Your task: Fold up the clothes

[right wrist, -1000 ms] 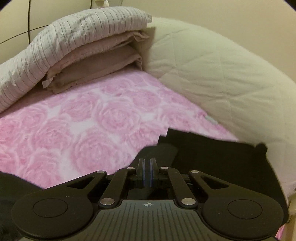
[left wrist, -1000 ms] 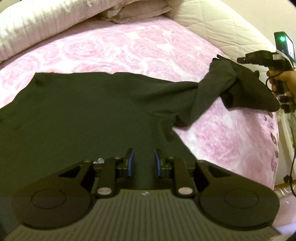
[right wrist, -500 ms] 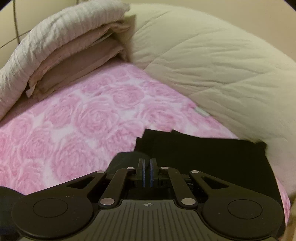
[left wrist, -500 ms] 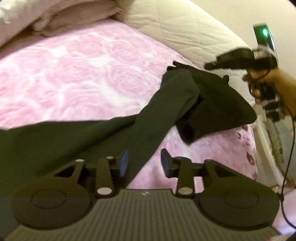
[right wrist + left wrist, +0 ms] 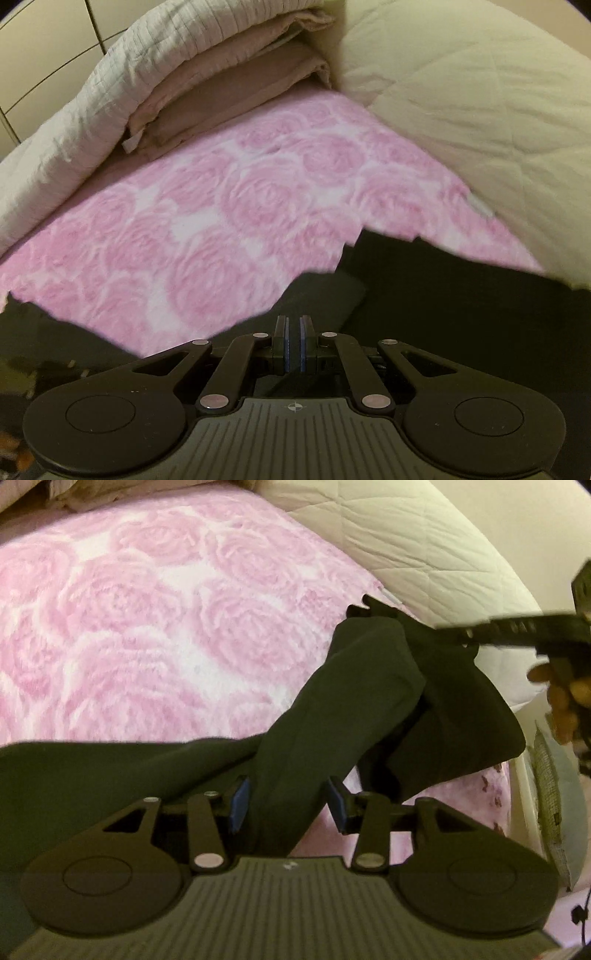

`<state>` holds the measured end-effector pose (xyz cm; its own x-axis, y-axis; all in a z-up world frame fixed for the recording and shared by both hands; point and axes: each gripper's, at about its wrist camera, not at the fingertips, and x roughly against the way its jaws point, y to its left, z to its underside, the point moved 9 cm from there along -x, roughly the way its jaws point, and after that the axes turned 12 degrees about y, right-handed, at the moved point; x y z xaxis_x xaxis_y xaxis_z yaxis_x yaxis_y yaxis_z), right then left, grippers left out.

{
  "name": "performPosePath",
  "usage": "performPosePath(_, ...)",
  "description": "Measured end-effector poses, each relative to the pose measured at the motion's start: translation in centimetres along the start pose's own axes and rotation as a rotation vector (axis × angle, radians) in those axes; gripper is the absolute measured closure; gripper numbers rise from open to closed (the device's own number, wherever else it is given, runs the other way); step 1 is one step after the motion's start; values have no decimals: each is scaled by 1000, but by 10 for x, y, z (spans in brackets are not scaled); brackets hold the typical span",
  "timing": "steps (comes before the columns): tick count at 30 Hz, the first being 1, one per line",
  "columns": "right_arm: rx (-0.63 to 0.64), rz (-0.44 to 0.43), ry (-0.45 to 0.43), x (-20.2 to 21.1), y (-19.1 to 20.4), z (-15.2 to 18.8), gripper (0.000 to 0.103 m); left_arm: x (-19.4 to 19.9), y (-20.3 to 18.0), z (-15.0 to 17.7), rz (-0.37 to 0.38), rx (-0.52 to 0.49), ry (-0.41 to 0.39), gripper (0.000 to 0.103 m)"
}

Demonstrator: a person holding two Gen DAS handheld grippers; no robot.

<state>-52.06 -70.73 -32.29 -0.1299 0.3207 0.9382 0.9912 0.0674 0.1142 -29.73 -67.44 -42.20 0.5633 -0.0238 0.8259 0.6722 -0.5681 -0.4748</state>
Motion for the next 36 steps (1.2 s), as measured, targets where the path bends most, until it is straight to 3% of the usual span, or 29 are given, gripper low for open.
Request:
performPosePath(8, 121, 90, -44, 32, 6, 21, 100, -2, -8, -10, -25, 0, -27, 64)
performPosePath(15, 224, -35, -83, 6, -7, 7, 100, -3, -11, -24, -85, 53, -45, 64)
performPosePath(22, 212, -117, -81, 0, -43, -33, 100, -22, -15, -31, -108, 89, 32, 62)
performPosePath(29, 166, -197, 14, -15, -75, -61, 100, -51, -7, -56, 16, 134, 160, 59)
performPosePath(30, 164, -211, 37, -20, -76, -66, 100, -55, -8, -60, 38, 135, 177, 62)
performPosePath(32, 176, -251, 102, -34, -70, -75, 100, -57, -16, -65, 79, 105, 195, 85)
performPosePath(33, 197, -256, 130, -41, -66, -78, 100, -55, -22, -67, 84, 80, 190, 102)
performPosePath(36, 296, -201, 162, -57, -50, -88, 100, -29, -41, -70, 54, 22, 93, 103)
